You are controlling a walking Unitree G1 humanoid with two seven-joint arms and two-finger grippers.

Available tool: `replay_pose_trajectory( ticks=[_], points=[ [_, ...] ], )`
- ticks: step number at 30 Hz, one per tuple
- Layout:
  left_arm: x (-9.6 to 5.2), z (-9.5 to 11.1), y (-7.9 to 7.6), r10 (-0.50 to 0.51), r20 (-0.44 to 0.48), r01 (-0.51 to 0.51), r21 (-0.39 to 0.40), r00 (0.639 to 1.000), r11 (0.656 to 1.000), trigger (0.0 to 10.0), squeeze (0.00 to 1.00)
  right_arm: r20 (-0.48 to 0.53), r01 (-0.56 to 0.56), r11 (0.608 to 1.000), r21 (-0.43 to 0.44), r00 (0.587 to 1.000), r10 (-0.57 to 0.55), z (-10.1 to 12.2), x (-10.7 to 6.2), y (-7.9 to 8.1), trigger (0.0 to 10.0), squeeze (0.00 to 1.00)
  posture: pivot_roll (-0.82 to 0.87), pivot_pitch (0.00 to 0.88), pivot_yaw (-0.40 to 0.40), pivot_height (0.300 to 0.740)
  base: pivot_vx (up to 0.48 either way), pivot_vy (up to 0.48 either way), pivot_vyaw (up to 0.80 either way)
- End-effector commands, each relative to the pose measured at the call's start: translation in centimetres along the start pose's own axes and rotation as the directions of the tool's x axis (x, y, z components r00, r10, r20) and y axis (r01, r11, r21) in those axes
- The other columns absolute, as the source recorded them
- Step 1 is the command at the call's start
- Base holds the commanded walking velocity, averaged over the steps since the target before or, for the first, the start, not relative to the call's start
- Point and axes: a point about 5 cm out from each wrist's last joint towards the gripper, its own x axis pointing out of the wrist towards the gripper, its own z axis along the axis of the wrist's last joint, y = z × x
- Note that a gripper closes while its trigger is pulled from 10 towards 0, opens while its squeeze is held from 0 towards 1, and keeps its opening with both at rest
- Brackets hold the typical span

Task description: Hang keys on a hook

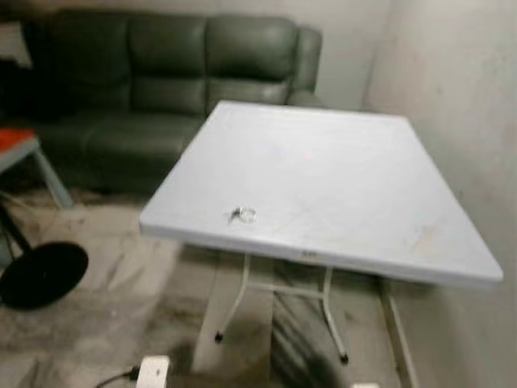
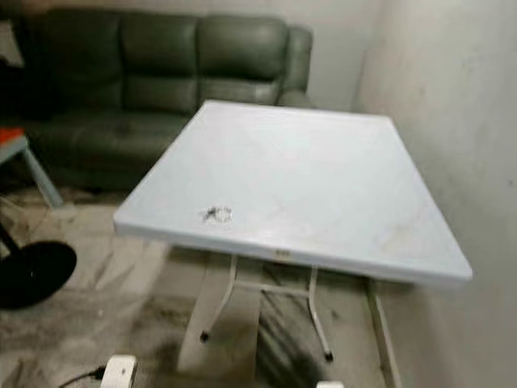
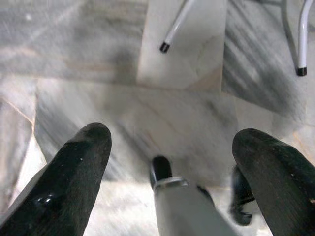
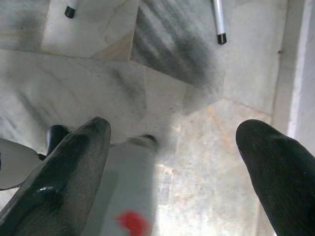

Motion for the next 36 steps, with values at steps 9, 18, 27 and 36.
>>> replay_pose_trajectory(
  ticks=[9, 18, 27, 36],
  points=[
    [-0.1, -0.4, -0.1, -0.003, -0.012, 0.003, 0.006, 1.0, 1.0, 10.0, 0.0, -0.001, 0.002, 1.0, 0.003, 1.0, -0.002, 0.0, 0.0, -0.1, 10.0, 0.0, -0.07, 0.0, -0.015, 0.74, 0.0, 0.454, 0.0],
    [-0.1, -0.4, -0.1, 0.0, -0.012, 0.0, 0.015, 1.0, 1.0, 10.0, 0.0, 0.0, 0.001, 1.0, 0.002, 1.0, -0.001, 0.0, 0.0, -0.1, 10.0, 0.0, -0.07, 0.0, -0.017, 0.74, 0.0, 0.262, 0.0],
    [0.2, 1.4, -0.7, -0.047, 0.076, 0.045, 0.028, 0.996, 0.999, 10.0, 0.0, 0.135, -0.022, 1.0, 0.017, 0.991, 0.019, 2.7, 0.4, -0.1, 10.0, 0.0, -0.06, 0.0, -0.018, 0.74, 0.0, 0.0, 0.0],
    [0.2, 9.8, -2.1, -0.151, 0.456, 0.164, 0.011, 0.877, 0.986, 10.0, 0.0, 0.459, -0.079, 0.997, 0.018, 0.886, 0.062, 9.0, 0.2, -0.1, 10.0, 0.0, -0.06, 0.0, -0.024, 0.74, 0.0, 0.0, 0.0]
  ],
)
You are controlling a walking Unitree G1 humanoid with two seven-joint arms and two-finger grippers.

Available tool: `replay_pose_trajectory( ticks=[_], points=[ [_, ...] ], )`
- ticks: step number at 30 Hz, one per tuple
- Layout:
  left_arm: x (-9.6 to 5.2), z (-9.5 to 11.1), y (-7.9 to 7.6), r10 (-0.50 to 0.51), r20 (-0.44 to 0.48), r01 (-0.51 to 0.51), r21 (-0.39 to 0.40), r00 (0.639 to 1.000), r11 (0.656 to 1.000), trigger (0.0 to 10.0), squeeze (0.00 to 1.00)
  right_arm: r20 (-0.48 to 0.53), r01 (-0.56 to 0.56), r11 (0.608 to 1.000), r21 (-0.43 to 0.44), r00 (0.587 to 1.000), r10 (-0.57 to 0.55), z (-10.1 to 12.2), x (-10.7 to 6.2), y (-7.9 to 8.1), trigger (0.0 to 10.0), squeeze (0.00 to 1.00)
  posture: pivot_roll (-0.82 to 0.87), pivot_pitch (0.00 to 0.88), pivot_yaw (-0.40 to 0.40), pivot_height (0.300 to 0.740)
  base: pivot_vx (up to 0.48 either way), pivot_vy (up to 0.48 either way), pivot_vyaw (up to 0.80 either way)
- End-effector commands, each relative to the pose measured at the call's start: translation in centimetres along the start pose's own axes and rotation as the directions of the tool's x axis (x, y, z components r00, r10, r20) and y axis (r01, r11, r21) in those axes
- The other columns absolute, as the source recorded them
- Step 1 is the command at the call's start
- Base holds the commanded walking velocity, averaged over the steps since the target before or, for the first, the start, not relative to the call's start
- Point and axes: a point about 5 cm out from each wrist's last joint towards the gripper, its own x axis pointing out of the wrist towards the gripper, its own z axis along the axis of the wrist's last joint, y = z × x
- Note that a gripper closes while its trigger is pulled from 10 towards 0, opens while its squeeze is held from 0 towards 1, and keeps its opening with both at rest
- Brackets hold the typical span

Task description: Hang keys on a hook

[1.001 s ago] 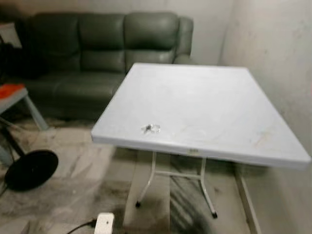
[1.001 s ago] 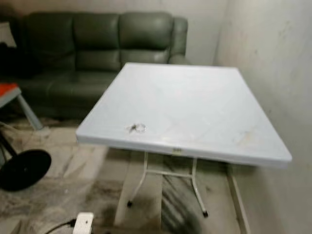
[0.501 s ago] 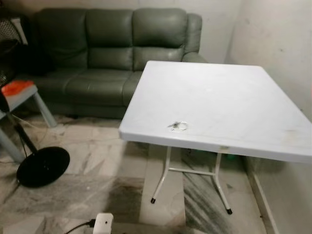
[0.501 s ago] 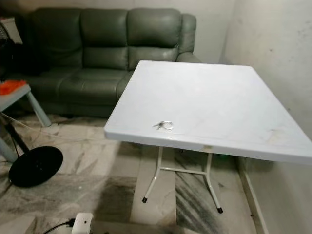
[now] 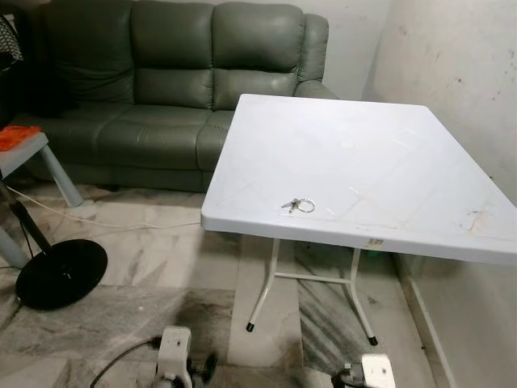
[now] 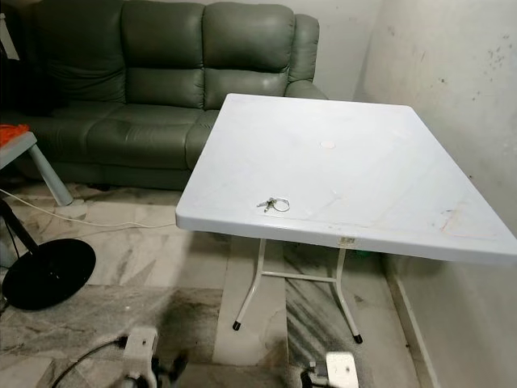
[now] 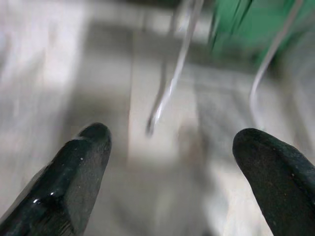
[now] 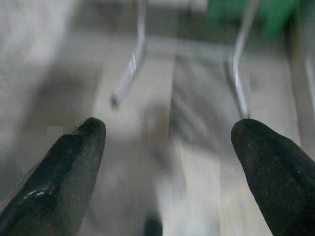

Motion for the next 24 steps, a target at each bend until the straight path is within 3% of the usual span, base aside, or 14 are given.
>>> replay_pose_trajectory(
  ticks=[1, 2, 3, 6, 7, 11, 13, 17, 24],
  points=[
    [0.5, 2.3, -0.1, -0.016, 0.126, 0.017, -0.01, 0.992, 1.0, 10.0, 0.0, 0.109, -0.009, 1.0, 0.009, 0.994, 0.008, 1.8, 0.4, -0.1, 10.0, 0.0, -0.06, 0.0, -0.024, 0.74, 0.0, 0.0, 0.0],
    [0.5, 2.3, -0.1, -0.016, 0.126, 0.017, -0.01, 0.992, 1.0, 10.0, 0.0, 0.109, -0.009, 1.0, 0.009, 0.994, 0.008, 1.8, 0.4, -0.1, 10.0, 0.0, -0.06, 0.0, -0.024, 0.74, 0.0, 0.0, 0.0],
    [0.8, 3.8, -0.2, -0.018, 0.21, 0.024, -0.024, 0.977, 0.999, 10.0, 0.0, 0.201, -0.02, 1.0, 0.002, 0.979, 0.019, 3.2, 0.5, 0.1, 10.0, 0.0, -0.06, 0.0, -0.016, 0.74, 0.0, 0.0, 0.0],
    [1.0, 5.4, -0.4, -0.022, 0.287, 0.033, -0.034, 0.958, 0.999, 10.0, 0.0, 0.302, -0.031, 1.0, 0.007, 0.953, 0.027, 4.9, 0.6, 0.4, 10.0, 0.0, -0.06, 0.0, -0.016, 0.74, 0.0, 0.0, 0.0],
    [1.0, 6.5, -0.6, -0.043, 0.35, 0.057, -0.03, 0.936, 0.998, 10.0, 0.0, 0.378, -0.039, 0.999, 0.006, 0.925, 0.034, 6.2, 0.4, 0.7, 10.0, 0.0, -0.06, 0.0, -0.01, 0.74, 0.0, 0.0, 0.0],
    [0.8, 8.0, -0.9, -0.062, 0.423, 0.077, -0.019, 0.904, 0.997, 10.0, 0.0, 0.477, -0.052, 0.999, -0.008, 0.878, 0.05, 8.1, 0.0, 1.2, 10.0, 0.0, -0.07, 0.0, -0.006, 0.74, 0.0, 0.0, 0.0],
    [0.4, 9.5, -1.0, -0.054, 0.483, 0.068, -0.012, 0.874, 0.998, 10.0, 0.0, 0.555, -0.061, 0.998, -0.002, 0.83, 0.051, 9.9, -0.6, 1.5, 10.0, 0.0, -0.07, 0.0, -0.007, 0.74, 0.0, 0.0, 0.0],
    [-0.1, 11.0, -1.1, -0.053, 0.529, 0.079, -0.026, 0.847, 0.997, 10.0, 0.0, 0.631, -0.079, 0.997, 0.005, 0.774, 0.058, 12.2, -1.7, 2.0, 10.0, 0.0, -0.07, 0.0, -0.004, 0.74, 0.0, 0.0, 0.0],
    [-0.5, 11.2, -1.3, -0.05, 0.538, 0.079, -0.03, 0.841, 0.996, 10.0, 0.0, 0.654, -0.09, 0.996, 0.008, 0.754, 0.063, 13.3, -2.2, 2.1, 10.0, 0.0, -0.07, 0.0, -0.006, 0.74, 0.0, 0.0, 0.0]
  ],
)
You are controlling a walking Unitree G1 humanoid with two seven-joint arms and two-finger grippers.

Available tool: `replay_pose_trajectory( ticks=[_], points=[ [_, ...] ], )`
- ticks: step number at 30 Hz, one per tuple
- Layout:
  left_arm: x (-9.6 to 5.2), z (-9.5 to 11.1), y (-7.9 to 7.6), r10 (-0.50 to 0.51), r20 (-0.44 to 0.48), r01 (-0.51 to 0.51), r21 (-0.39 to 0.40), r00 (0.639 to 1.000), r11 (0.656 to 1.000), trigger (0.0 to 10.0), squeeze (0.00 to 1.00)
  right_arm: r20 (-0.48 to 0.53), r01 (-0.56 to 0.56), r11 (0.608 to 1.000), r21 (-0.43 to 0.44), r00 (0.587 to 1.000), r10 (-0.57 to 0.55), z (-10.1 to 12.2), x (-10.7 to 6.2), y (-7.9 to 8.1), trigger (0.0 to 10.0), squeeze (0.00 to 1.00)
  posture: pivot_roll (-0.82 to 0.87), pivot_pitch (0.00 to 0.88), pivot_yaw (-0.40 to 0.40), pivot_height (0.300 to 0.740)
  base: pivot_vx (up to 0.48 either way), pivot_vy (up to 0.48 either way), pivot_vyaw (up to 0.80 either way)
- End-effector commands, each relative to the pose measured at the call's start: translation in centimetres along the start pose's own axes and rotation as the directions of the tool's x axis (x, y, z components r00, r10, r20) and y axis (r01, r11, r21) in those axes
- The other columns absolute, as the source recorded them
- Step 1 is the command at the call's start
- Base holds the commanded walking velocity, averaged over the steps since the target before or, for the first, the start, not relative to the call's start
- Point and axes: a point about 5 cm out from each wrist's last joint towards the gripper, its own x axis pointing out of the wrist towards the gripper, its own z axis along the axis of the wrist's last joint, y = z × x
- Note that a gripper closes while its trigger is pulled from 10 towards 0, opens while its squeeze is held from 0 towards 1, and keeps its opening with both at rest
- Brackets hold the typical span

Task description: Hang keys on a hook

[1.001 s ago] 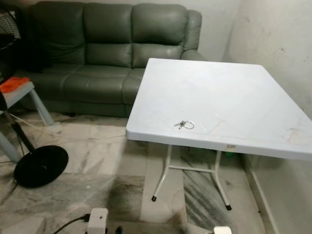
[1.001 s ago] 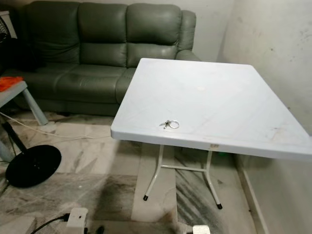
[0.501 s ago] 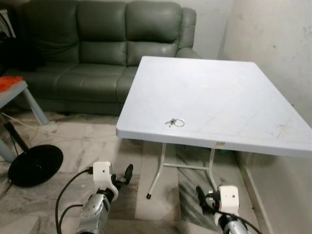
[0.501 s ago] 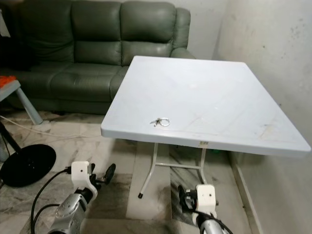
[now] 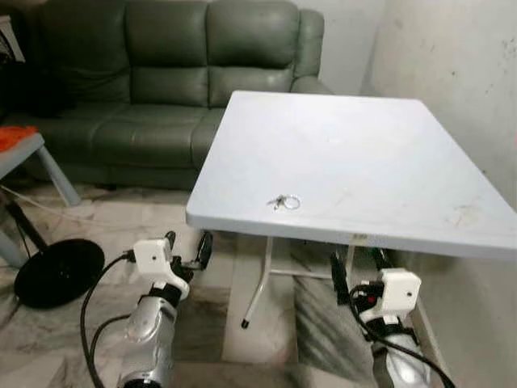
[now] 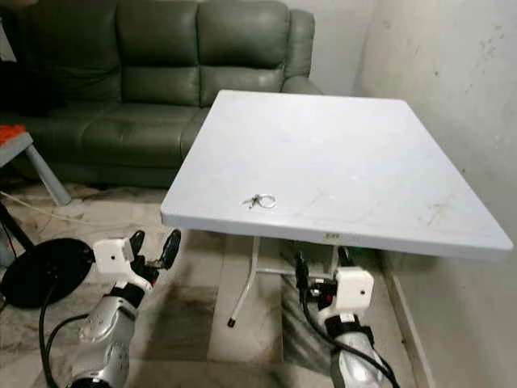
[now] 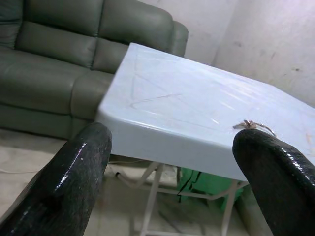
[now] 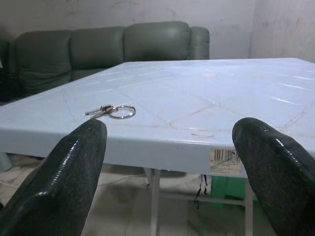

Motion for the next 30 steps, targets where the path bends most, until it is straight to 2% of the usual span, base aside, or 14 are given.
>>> replay_pose_trajectory(
  ticks=[1, 10, 14, 15, 17, 21, 24, 27, 30],
  points=[
    [-0.1, 0.1, 0.1, 0.012, 0.0, -0.012, 0.009, 1.0, 1.0, 10.0, 0.0, -0.004, -0.002, 1.0, 0.012, 1.0, 0.002, 0.1, 0.0, 0.1, 10.0, 0.0, -0.07, 0.0, -0.008, 0.74, 0.0, 0.0, 0.0],
    [-0.7, 0.3, -0.4, 0.027, -0.009, -0.027, -0.02, 1.0, 0.999, 10.0, 0.0, -0.027, -0.026, 0.999, 0.02, 0.999, 0.026, 1.1, 0.1, 0.5, 10.0, 0.0, -0.06, 0.0, -0.017, 0.74, 0.0, 0.0, 0.0],
    [-0.9, -0.2, -1.0, 0.062, -0.037, -0.064, -0.062, 0.997, 0.996, 10.0, 0.0, -0.025, -0.032, 0.999, 0.02, 0.999, 0.032, 1.4, 0.3, 0.7, 10.0, 0.0, -0.05, 0.0, -0.019, 0.74, 0.0, 0.0, 0.0],
    [-1.0, -0.5, -1.9, 0.025, -0.063, -0.026, -0.009, 0.998, 1.0, 10.0, 0.0, -0.023, -0.036, 0.999, 0.022, 0.999, 0.037, 1.5, 0.3, 0.9, 10.0, 0.0, -0.05, 0.0, -0.02, 0.74, 0.0, 0.0, 0.0],
    [-0.9, -1.1, -2.6, 0.017, -0.126, -0.009, 0.059, 0.992, 0.998, 10.0, 0.0, -0.022, -0.039, 0.999, 0.025, 0.999, 0.04, 1.6, 0.4, 1.0, 10.0, 0.0, -0.05, 0.0, -0.022, 0.74, 0.0, 0.0, 0.0],
    [0.2, -0.7, -3.7, -0.003, -0.153, 0.015, 0.078, 0.988, 0.997, 10.0, 0.0, -0.022, -0.047, 0.998, 0.035, 0.999, 0.047, 2.0, 0.6, 1.5, 10.0, 0.0, -0.05, 0.0, -0.02, 0.74, 0.0, 0.0, 0.0],
    [0.6, 0.5, -3.0, 0.018, -0.125, -0.012, 0.051, 0.992, 0.999, 10.0, 0.0, -0.017, -0.049, 0.998, 0.033, 0.999, 0.05, 2.3, 0.7, 1.5, 10.0, 0.0, -0.05, 0.0, -0.022, 0.74, 0.0, 0.0, 0.0],
    [0.6, 2.1, -1.6, 0.015, -0.076, -0.008, 0.092, 0.997, 0.996, 10.0, 0.0, -0.011, -0.049, 0.999, 0.022, 0.999, 0.049, 2.7, 0.8, 1.2, 10.0, 0.0, -0.05, 0.0, -0.022, 0.74, 0.0, 0.0, 0.0],
    [0.5, 2.5, -0.6, 0.029, -0.078, -0.022, 0.09, 0.997, 0.996, 10.0, 0.0, -0.002, -0.052, 0.999, 0.016, 0.999, 0.052, 3.1, 0.9, 1.1, 10.0, 0.0, -0.05, 0.0, -0.022, 0.74, 0.0, 0.0, 0.0]
  ],
)
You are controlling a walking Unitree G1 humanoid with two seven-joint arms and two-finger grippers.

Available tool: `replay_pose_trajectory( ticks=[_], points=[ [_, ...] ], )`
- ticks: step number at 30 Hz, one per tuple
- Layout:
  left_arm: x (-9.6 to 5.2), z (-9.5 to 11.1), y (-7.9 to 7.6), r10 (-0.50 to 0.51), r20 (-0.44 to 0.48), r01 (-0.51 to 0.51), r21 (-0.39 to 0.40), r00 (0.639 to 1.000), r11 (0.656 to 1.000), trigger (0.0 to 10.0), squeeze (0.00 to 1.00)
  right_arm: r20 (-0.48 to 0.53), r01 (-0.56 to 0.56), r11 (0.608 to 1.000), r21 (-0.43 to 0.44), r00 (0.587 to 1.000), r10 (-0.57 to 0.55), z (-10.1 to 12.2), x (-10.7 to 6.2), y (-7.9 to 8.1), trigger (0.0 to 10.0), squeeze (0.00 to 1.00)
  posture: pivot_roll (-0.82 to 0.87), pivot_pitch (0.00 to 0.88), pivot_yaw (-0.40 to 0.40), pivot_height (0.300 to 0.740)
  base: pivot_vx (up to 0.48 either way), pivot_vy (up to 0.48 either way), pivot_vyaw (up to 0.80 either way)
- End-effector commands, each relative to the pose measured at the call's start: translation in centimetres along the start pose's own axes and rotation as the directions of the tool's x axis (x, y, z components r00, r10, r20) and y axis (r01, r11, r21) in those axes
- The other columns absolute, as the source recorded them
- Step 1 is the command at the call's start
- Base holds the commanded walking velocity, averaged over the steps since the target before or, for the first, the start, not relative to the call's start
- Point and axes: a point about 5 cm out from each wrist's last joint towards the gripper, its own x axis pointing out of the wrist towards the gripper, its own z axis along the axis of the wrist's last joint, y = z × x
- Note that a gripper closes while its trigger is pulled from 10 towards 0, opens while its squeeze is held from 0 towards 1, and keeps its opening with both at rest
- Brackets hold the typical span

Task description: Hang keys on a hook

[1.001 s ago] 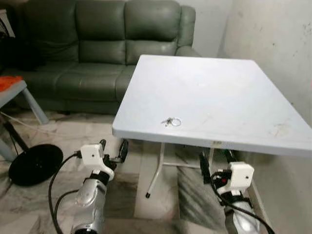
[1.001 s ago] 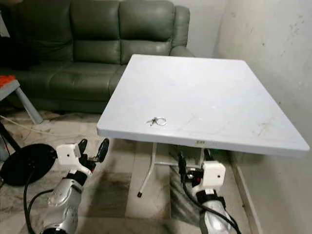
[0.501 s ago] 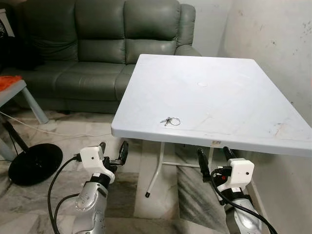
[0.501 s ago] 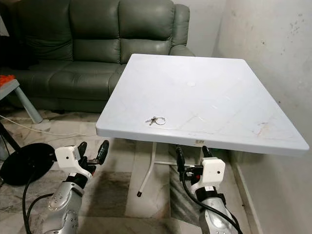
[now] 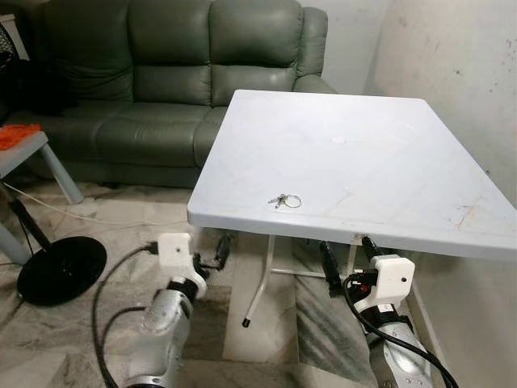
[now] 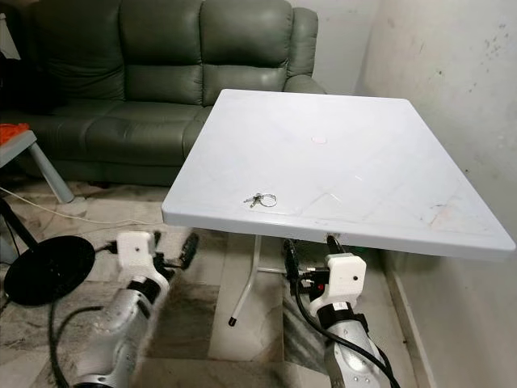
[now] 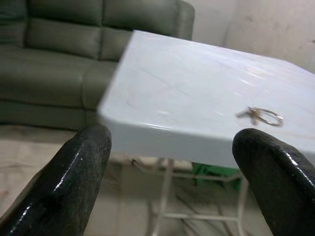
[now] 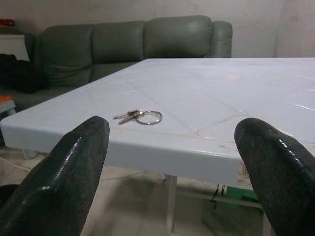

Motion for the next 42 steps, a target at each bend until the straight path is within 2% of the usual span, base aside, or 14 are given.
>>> replay_pose_trajectory(
  ticks=[1, 13, 22, 42],
  points=[
    [-0.1, 0.4, 0.9, 0.012, -0.004, -0.012, 0.0, 1.0, 1.0, 10.0, 0.0, 0.031, 0.0, 1.0, -0.003, 1.0, 0.0, 1.1, 0.2, -0.1, 10.0, 0.0, -0.05, 0.0, -0.022, 0.74, 0.0, 0.0, 0.0],
    [-0.5, 1.4, 0.7, -0.039, 0.021, 0.039, -0.019, 0.999, 0.999, 10.0, 0.0, 0.027, -0.007, 0.999, -0.04, 1.0, 0.008, 2.0, -0.4, -1.1, 10.0, 0.0, -0.05, 0.0, -0.024, 0.74, 0.0, 0.0, 0.0],
    [-1.2, 1.8, 0.8, -0.046, 0.043, 0.048, -0.046, 0.998, 0.998, 10.0, 0.0, 0.049, -0.013, 0.999, -0.041, 0.999, 0.015, 2.9, -0.3, -0.9, 10.0, 0.0, -0.04, 0.004, -0.025, 0.74, 0.0, 0.0, 0.0],
    [-1.7, 1.8, 0.4, -0.058, 0.055, 0.063, -0.087, 0.997, 0.994, 10.0, 0.0, 0.051, -0.042, 0.998, -0.056, 0.998, 0.045, 3.6, -0.4, -0.5, 10.0, 0.0, -0.05, 0.015, -0.036, 0.74, 0.373, 0.0, 0.0]
  ],
)
